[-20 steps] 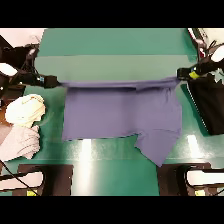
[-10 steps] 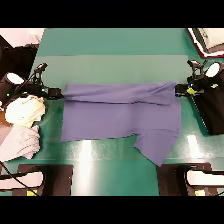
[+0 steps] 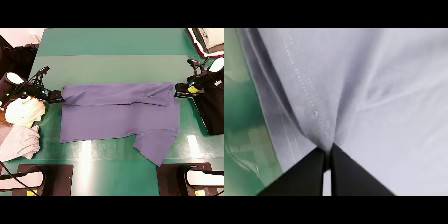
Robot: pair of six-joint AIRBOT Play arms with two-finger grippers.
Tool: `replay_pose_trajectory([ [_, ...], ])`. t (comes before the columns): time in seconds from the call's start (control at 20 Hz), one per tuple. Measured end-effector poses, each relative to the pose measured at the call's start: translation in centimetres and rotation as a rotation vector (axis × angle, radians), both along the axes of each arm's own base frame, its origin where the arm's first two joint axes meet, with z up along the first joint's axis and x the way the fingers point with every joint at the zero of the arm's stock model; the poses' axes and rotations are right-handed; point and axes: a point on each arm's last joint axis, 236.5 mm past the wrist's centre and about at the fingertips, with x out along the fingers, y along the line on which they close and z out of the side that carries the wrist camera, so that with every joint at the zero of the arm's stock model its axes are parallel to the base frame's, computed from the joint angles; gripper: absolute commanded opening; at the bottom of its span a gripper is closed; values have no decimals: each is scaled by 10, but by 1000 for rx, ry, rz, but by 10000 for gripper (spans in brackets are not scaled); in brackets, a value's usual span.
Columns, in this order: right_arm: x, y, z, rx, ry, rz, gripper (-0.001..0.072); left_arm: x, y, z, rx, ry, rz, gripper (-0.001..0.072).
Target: Fold the shirts.
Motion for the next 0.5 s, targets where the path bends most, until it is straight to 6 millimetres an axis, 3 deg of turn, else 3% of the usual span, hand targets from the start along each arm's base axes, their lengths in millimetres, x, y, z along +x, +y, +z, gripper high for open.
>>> replay_pose_trajectory([
  [0.25,-12,3,12,8,22,10,274,-15,1,-4,16,53,-41,61],
  [0.35,-13,3,19,6,5,11,274,-20,5,-7,37,68,-55,704],
  [0.5,-13,3,28,2,-18,11,274,-18,10,-5,60,67,-55,701],
])
